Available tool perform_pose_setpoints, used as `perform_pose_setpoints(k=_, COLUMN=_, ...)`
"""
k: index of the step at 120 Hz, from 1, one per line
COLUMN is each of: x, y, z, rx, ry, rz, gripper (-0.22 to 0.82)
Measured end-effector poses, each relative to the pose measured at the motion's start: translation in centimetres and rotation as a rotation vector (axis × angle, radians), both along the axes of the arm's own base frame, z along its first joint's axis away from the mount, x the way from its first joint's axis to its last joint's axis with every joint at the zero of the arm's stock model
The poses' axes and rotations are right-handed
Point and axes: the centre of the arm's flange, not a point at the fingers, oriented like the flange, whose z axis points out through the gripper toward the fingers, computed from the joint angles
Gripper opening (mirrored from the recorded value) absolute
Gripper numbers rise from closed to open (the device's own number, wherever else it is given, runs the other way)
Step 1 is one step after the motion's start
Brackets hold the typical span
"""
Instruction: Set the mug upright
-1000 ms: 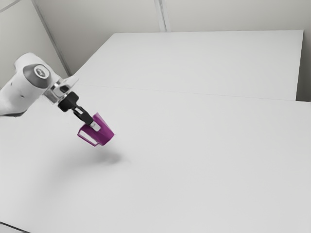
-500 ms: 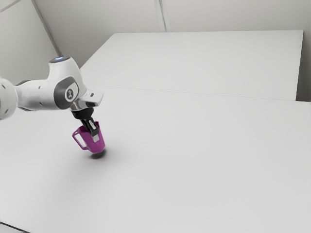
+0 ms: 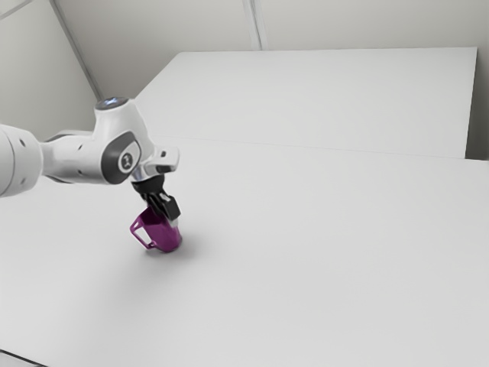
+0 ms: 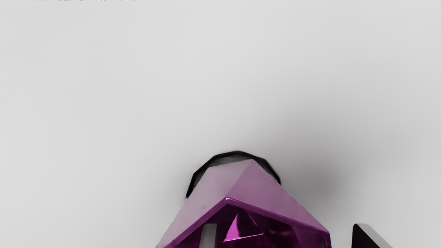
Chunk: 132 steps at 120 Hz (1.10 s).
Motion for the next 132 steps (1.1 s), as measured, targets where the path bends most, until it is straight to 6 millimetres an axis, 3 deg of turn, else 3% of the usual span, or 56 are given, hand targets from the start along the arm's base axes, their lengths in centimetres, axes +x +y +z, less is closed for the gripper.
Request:
perform_pose_setpoints(k=19, x=0.6, y=0.7, z=5.2, rx=0.003, ry=-0.054, rz=0.044, gripper=0.52)
perform_pose_setpoints(k=39, x=4.8, y=0.8, z=13.3, rx=-0.01, ry=-0.108, rz=0.071, gripper=0.56)
perform_pose_setpoints(k=56, x=7.7, y=0.9, z=19.0, rx=-0.021, ry=-0.132, rz=0.1, gripper=0.58)
perform_pose_setpoints(k=70, x=8.4, y=0.6, z=22.6, rx=-0.032, ry=-0.129, rz=0.122, gripper=0.59)
perform_pose_setpoints(k=84, x=7.9, y=0.5, z=23.7, rx=-0.038, ry=-0.094, rz=0.143, gripper=0.6)
perform_pose_setpoints(k=132, x=7.1, y=0.4, z=23.5, rx=-0.042, ry=-0.029, rz=0.19, gripper=0.6)
